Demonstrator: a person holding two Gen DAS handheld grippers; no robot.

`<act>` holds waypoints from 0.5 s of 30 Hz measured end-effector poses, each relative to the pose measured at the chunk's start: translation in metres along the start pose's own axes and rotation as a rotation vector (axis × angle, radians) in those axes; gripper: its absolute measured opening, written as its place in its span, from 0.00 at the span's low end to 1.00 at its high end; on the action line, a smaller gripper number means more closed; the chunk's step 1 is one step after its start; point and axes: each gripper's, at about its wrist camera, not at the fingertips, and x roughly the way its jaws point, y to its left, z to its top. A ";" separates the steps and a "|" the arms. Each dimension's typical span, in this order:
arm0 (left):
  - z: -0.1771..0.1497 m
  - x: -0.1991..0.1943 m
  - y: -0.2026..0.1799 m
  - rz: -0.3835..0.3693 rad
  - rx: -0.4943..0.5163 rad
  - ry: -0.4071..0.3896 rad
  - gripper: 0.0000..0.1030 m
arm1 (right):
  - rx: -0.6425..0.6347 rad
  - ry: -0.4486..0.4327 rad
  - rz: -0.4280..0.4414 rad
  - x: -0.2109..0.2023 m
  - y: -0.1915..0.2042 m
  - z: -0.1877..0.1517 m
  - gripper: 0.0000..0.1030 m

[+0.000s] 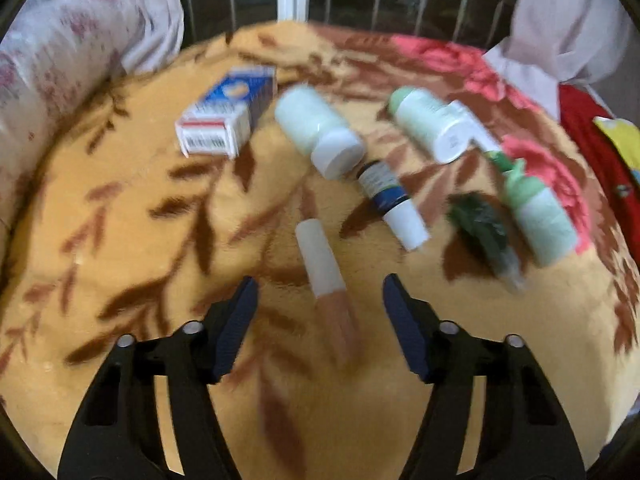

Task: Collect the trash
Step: 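Grasp the lipstick with the left gripper while the right gripper grasps the small eye-drop bottle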

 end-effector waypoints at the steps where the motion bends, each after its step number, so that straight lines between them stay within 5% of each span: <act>1: 0.003 0.008 0.001 -0.008 -0.020 0.030 0.43 | 0.001 -0.005 -0.006 0.001 -0.003 0.003 0.61; 4: 0.002 0.007 0.003 -0.036 -0.028 0.015 0.19 | 0.001 -0.012 -0.025 0.005 -0.010 0.011 0.61; 9: -0.008 -0.014 0.008 -0.078 -0.012 -0.049 0.17 | -0.023 -0.025 -0.037 0.019 -0.015 0.038 0.60; 15: -0.021 -0.046 0.023 -0.104 0.002 -0.101 0.17 | -0.068 -0.006 0.046 0.062 0.002 0.090 0.60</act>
